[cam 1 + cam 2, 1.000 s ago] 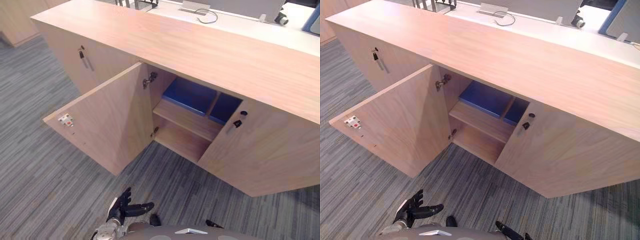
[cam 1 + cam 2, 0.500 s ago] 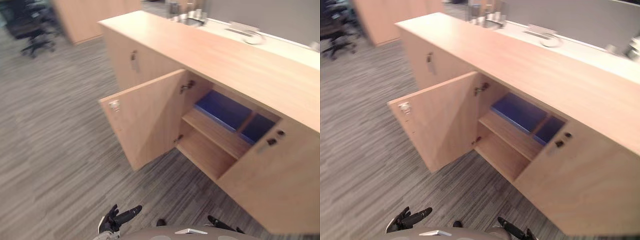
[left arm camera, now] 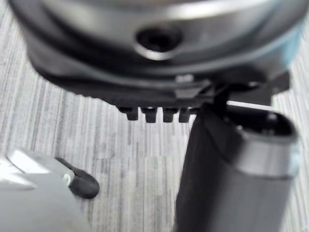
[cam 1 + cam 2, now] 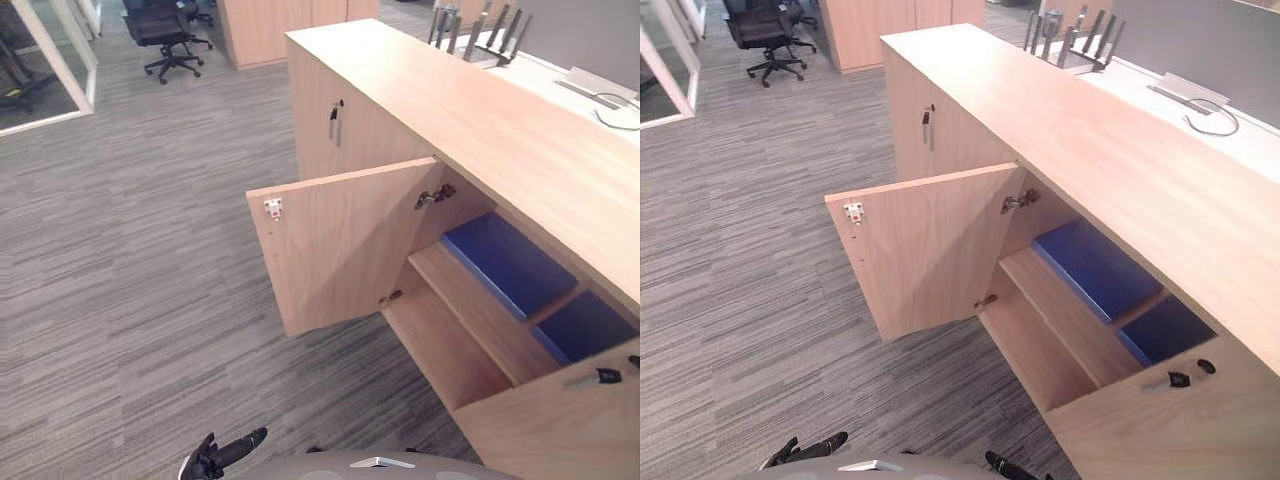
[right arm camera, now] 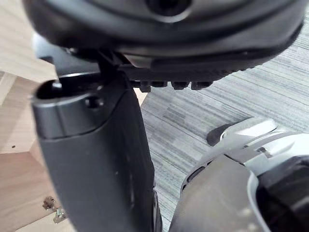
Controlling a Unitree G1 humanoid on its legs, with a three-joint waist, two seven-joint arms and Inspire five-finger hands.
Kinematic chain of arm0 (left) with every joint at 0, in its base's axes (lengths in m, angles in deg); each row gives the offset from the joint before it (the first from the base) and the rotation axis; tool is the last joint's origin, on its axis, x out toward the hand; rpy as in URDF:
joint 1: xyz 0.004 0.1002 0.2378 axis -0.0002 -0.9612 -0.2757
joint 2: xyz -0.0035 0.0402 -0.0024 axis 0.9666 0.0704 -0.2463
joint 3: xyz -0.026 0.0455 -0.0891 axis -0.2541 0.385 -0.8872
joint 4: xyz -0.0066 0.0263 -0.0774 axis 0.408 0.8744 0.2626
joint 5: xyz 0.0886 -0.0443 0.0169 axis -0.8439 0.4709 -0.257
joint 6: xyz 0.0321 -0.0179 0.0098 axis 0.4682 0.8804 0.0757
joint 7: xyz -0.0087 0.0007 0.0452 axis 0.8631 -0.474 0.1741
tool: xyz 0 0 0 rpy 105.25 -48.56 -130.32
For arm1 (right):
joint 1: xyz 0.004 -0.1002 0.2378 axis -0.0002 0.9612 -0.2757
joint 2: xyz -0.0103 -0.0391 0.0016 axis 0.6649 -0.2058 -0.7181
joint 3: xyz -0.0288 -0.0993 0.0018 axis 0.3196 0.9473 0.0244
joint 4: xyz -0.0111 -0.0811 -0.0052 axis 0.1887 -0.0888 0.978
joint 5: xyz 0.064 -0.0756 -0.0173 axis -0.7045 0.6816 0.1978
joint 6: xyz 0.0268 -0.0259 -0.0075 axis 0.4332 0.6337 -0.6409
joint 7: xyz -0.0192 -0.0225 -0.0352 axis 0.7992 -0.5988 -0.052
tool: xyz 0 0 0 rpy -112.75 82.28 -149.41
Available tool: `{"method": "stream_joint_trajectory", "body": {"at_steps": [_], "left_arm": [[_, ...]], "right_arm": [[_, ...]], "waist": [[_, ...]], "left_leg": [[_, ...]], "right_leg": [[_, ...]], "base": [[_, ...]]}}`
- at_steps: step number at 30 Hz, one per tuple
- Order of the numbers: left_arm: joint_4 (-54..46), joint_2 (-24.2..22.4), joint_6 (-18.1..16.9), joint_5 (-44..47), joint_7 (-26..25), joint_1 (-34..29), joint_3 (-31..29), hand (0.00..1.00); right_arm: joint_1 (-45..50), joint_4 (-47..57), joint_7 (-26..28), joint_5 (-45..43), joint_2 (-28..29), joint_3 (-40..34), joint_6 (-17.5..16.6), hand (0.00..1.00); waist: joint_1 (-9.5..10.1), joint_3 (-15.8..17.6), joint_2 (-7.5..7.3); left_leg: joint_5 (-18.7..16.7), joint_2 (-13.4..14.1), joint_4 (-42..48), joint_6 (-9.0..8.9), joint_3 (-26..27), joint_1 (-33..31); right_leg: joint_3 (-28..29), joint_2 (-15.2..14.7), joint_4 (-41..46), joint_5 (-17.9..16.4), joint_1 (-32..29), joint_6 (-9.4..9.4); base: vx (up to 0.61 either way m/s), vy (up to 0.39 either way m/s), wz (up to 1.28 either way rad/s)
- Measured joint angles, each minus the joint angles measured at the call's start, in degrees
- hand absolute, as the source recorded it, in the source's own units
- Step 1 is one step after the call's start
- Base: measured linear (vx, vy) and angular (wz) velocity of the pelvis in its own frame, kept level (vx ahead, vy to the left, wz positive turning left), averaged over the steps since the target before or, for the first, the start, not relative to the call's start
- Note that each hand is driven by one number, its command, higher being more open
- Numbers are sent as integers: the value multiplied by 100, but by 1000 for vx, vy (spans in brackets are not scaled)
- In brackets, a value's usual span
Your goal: Walk over to the cabinet, pick up the folder, carry it to the office cabinet, place the folder inside the office cabinet, then close the office cabinet door
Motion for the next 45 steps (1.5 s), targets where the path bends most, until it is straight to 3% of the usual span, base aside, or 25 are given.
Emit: {"method": "stream_joint_trajectory", "body": {"at_steps": [6, 7, 8, 9, 10, 11, 12, 13, 14, 15, 16, 17, 18, 19, 20, 23, 28, 36, 41, 45], "left_arm": [[-161, 90, 34, 391, 26, 132, -81, 100], [-289, 83, 52, 391, 39, 223, -193, 100], [-402, 92, 102, 391, 58, 283, -321, 100], [-482, 91, 148, 392, 67, 311, -412, 100], [-607, 93, 217, 389, 85, 328, -579, 100], [-707, 176, 285, 388, 104, 342, -783, 100], [-740, 276, 296, 387, 108, 389, -871, 100], [-782, 584, 300, 378, 117, 648, -957, 100], [-790, 738, 306, 365, 135, 765, -1031, 100], [-786, 1054, 344, 352, 137, 1043, -1138, 100], [-789, 1193, 368, 247, 150, 1104, -1193, 100], [-724, 1600, 411, -103, 146, 1275, -1336, 100], [-703, 2043, 419, -539, 131, 1427, -1349, 100], [-704, 2326, 427, -737, 121, 1619, -1323, 100], [-704, 2565, 428, -962, 114, 1856, -1285, 100], [-718, 3026, 426, -1747, 78, 2691, -846, 100], [-802, 3067, 399, -3008, -36, 3679, 255, 100], [-1083, 3047, 350, -3898, -350, 4194, 1292, 100], [-1117, 3083, 153, -5019, -396, 4345, 2108, 100], [-871, 3068, -12, -5540, -390, 4604, 2923, 100]], "right_arm": [[-181, -113, 10, 13, -25, -1, -74, 100], [-192, -102, 15, 17, 35, -16, -85, 100], [-218, -55, 5, 17, 50, -13, -108, 100], [-240, -18, 2, 17, 23, -17, -90, 100], [-197, 73, 2, 34, 2, -42, -70, 100], [-147, 121, 5, 40, -3, -66, -65, 100], [-141, 124, 30, 40, 9, -65, -61, 100], [-104, 124, 83, 47, 18, -107, -45, 100], [-79, 105, 101, 49, 65, -165, -42, 100], [-49, 71, 139, 49, 39, -285, -53, 100], [-21, 69, 151, 50, -44, -334, -53, 100], [-40, 7, 148, 53, -77, -439, 40, 100], [64, 9, 188, 51, -75, -491, 58, 100], [117, 3, 197, 51, -75, -540, 63, 100], [140, 4, 205, 53, -81, -598, 61, 100], [174, 3, 251, 47, -83, -707, 62, 100], [153, 2, 443, 39, -81, -728, 55, 100], [142, 11, 492, -18, -117, -671, -76, 100], [144, 11, 486, -17, -145, -554, -132, 100], [139, 21, 441, -62, -156, -446, -200, 100]], "waist": [[-29, 157, -97], [-57, 188, -91], [-86, 271, -113], [-98, 334, -104], [-138, 380, -46], [-128, 361, 26], [-143, 332, -3], [-171, 277, -81], [-216, 152, -279], [-249, 188, -134], [-222, 142, 103], [-204, 111, 130], [-222, 33, 153], [-228, -6, 145], [-223, -24, 167], [-273, -51, 210], [-399, -46, 243], [-538, 19, 346], [-581, 27, 357], [-612, 82, 387]], "left_leg": [[99, -15, 271, -124, -36, -223], [-444, 181, 901, -160, 721, -626], [-767, 499, 1446, -123, 1538, -868], [-909, 737, 1774, -123, 1925, -956], [-1047, 962, 2134, -167, 2202, -1037], [-1057, 917, 2062, -131, 2239, -991], [-1014, 841, 1898, -179, 2247, -947], [-933, 569, 1140, -427, 2252, -737], [-970, 392, 1004, -454, 2278, -665], [-1063, 500, 2077, -171, 2185, -927], [-1276, 754, 2036, -289, 2075, -753], [-1377, 712, 1522, -293, 2101, -479], [-1176, 640, 1145, -287, 2219, -311], [-1134, 601, 1065, -251, 2260, -290], [-1073, 584, 1058, -178, 2296, -277], [-999, 504, 965, -83, 2301, -162], [-967, 505, 749, -113, 2331, 9], [-973, 643, 568, -147, 2477, 191], [-1064, 720, 599, -293, 2480, 222], [-1197, 827, 752, -509, 2483, 282]], "right_leg": [[-264, -23, 68, 100, 24, -109], [-338, -20, 75, 191, -104, -127], [-376, -12, 110, 190, -116, -129], [-384, 3, 145, 190, -91, -129], [-356, 22, 156, 185, -21, -125], [-199, 4, 125, 183, -63, -70], [-91, -30, 99, 171, -77, -63], [25, -162, 6, 145, -187, -88], [72, -363, -96, 159, -290, -67], [45, -403, -69, 215, -437, 14], [76, -220, -104, 221, -446, 20], [342, -199, -160, 367, -432, 76], [438, -216, -318, 477, -417, 71], [513, -214, -419, 651, -416, 205], [526, -216, -500, 732, -393, 196], [519, -267, -605, 770, -259, 208], [524, -233, -674, 781, -187, 193], [609, -115, -686, 805, -189, 154], [601, -61, -662, 804, -159, 152], [603, 6, -425, 779, -170, 112]], "base": [[-7, -33, 36], [-122, 6, 45], [-112, 7, 25], [-103, 18, 6], [-128, 80, -22], [-144, 117, -24], [-176, 162, -18], [-149, 137, 7], [-144, 146, 20], [-80, 74, 4], [-65, 90, -31], [-27, 117, -56], [18, 149, -48], [43, 103, -24], [106, 83, -12], [73, 56, 1], [59, 14, -6], [40, -36, -16], [37, -42, 1], [46, -30, -2]]}}
